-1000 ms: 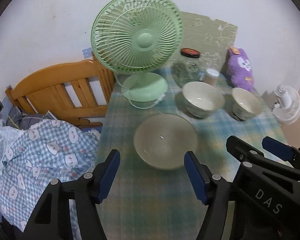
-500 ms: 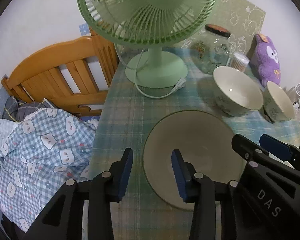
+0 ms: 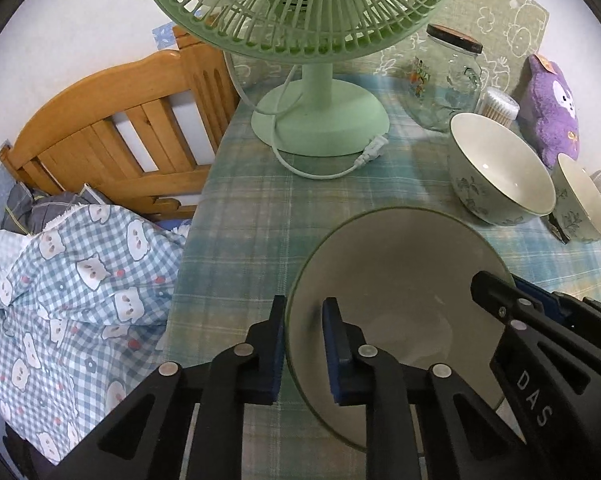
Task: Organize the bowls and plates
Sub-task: 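Close both tools on the rim of the green-rimmed bowl, then lift the bowl with both tools and carry it toward the plate stack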
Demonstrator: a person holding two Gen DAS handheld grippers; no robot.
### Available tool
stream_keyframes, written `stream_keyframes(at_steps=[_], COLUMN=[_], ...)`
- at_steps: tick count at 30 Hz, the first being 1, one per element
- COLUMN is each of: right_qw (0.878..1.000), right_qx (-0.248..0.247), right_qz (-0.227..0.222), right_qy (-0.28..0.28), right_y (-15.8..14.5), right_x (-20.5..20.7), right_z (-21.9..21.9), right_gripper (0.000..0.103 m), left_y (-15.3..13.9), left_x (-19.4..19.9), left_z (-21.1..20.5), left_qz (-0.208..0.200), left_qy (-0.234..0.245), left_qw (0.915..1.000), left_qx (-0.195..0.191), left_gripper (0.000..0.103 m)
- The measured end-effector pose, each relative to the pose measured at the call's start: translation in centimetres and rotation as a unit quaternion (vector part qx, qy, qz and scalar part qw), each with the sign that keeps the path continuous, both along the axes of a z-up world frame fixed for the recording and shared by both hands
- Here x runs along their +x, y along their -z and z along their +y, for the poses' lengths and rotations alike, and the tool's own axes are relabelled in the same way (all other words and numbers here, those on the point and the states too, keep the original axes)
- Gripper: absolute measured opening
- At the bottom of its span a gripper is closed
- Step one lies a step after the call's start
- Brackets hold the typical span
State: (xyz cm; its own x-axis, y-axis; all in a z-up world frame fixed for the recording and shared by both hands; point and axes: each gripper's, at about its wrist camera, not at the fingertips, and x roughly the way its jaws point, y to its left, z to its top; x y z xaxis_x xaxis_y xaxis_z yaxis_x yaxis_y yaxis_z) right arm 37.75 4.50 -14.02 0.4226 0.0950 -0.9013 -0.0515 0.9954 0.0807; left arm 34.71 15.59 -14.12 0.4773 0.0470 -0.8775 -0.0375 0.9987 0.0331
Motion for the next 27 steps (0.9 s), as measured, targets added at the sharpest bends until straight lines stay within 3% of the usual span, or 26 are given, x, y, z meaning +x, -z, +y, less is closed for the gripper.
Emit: stream_keyframes(at_steps=[13, 27], right_qw=[1.000, 0.999], right_qx=[0.005, -0.002], right_qz=[0.014, 0.010], right_qy=[0.015, 0.047], right_y=[-0.7, -2.9], right_x=[-1.2, -7.7], right_z=[-0.6, -2.1], right_gripper=[0.016, 0.016], left_y=[-0.8, -2.5], left_x=[-0.8, -5.8], left_z=[-0.4, -1.6], left_qz=[-0.005, -0.008], left_qy=[0.014, 0.037], left_qw=[0.9999, 0.9991], left_qx=[-0.005, -0.018], left_gripper=[0.013, 0.013])
